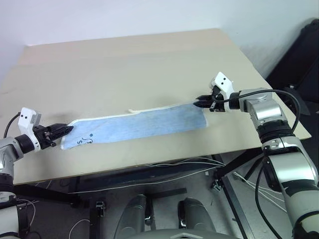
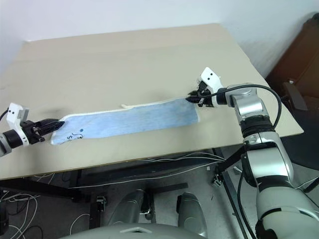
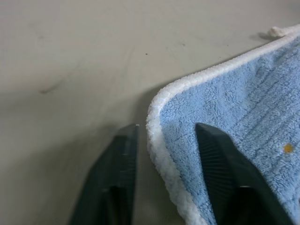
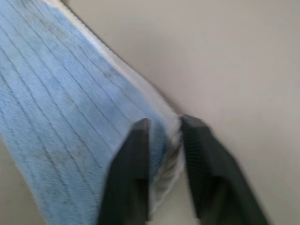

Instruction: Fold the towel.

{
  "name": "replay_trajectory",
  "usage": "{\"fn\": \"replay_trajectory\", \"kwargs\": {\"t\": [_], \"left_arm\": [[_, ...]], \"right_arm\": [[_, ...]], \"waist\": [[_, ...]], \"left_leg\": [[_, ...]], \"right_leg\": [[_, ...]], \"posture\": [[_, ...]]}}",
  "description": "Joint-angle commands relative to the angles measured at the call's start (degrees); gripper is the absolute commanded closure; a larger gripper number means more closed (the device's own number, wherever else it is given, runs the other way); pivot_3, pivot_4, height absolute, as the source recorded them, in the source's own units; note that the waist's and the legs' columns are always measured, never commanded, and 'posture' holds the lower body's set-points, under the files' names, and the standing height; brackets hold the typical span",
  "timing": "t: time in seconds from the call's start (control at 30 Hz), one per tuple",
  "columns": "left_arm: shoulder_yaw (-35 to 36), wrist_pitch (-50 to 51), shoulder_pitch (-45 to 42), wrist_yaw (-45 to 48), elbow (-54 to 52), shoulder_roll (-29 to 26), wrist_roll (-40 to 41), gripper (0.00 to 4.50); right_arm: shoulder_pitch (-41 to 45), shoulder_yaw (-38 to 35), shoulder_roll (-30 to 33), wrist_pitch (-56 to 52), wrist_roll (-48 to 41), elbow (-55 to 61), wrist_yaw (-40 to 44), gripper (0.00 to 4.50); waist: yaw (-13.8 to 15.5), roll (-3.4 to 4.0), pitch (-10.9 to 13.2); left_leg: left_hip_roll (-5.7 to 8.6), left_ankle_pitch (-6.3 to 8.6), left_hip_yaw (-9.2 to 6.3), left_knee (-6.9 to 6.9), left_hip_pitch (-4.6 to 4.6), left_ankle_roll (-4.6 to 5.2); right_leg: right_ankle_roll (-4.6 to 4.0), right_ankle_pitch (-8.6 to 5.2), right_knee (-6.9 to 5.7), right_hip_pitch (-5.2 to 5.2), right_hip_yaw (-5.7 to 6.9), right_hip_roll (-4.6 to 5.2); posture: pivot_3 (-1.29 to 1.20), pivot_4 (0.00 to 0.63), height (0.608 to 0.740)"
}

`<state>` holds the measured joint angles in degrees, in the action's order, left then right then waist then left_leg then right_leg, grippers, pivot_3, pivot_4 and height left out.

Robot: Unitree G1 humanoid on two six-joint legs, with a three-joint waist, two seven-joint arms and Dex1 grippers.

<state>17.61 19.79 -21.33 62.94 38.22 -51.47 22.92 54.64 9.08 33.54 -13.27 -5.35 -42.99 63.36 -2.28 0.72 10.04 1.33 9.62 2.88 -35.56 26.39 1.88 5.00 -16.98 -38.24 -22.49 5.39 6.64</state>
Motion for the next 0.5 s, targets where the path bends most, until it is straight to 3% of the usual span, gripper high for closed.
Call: {"fn": "replay_trajectory", "kwargs": {"t": [0.03, 0.13, 0.23, 0.33, 0.5], "left_arm": [[0.99, -0.18, -1.14, -0.54, -0.89, -0.54, -0.02, 1.16], [1.97, -2.85, -0.65, -2.77, -0.53, -0.90, -0.82, 0.16], [5.49, -6.33, -0.84, -6.74, 0.56, -1.78, -0.35, 0.00], [10.45, -7.13, -1.55, -9.03, -1.04, -2.16, 2.63, 0.00], [14.84, 0.75, 0.60, -6.21, -14.46, -0.57, 11.08, 0.00]], "right_arm": [[0.76, -2.37, -0.14, 0.75, -1.17, 1.72, 0.58, 2.16], [0.68, -2.93, 0.42, 0.00, -1.10, 1.68, 1.04, 1.15], [1.71, -5.61, 1.21, -4.81, -2.85, 0.79, -0.29, 0.12], [1.89, -10.09, 2.27, -12.35, -7.11, 1.72, -0.09, 0.02], [-3.64, -18.83, 2.04, -28.53, -17.90, 11.32, -0.73, 0.02]], "waist": [[0.04, 0.00, 0.00], [-0.03, 0.00, 0.00], [-0.10, -0.02, 0.01], [-0.03, -0.04, 0.02], [0.25, -0.15, 0.05]], "left_leg": [[0.00, 0.00, 0.00, 0.00, 0.00, 0.00], [0.00, 0.01, 0.00, 0.00, 0.00, 0.01], [0.00, 0.01, 0.00, 0.04, 0.00, 0.00], [0.00, 0.01, 0.02, 0.12, 0.02, 0.00], [0.00, 0.01, 0.03, 0.30, 0.04, 0.00]], "right_leg": [[0.00, 0.00, 0.00, 0.00, 0.00, 0.00], [-0.01, 0.01, 0.01, -0.01, 0.00, 0.02], [-0.02, 0.02, 0.01, -0.04, -0.01, 0.03], [-0.03, 0.02, 0.05, -0.08, -0.02, 0.07], [-0.04, 0.02, 0.23, -0.05, -0.01, 0.12]], "posture": [[0.00, 0.150, 0.735], [0.00, 0.150, 0.735], [0.00, 0.150, 0.735], [0.00, 0.150, 0.735], [0.00, 0.150, 0.735]]}}
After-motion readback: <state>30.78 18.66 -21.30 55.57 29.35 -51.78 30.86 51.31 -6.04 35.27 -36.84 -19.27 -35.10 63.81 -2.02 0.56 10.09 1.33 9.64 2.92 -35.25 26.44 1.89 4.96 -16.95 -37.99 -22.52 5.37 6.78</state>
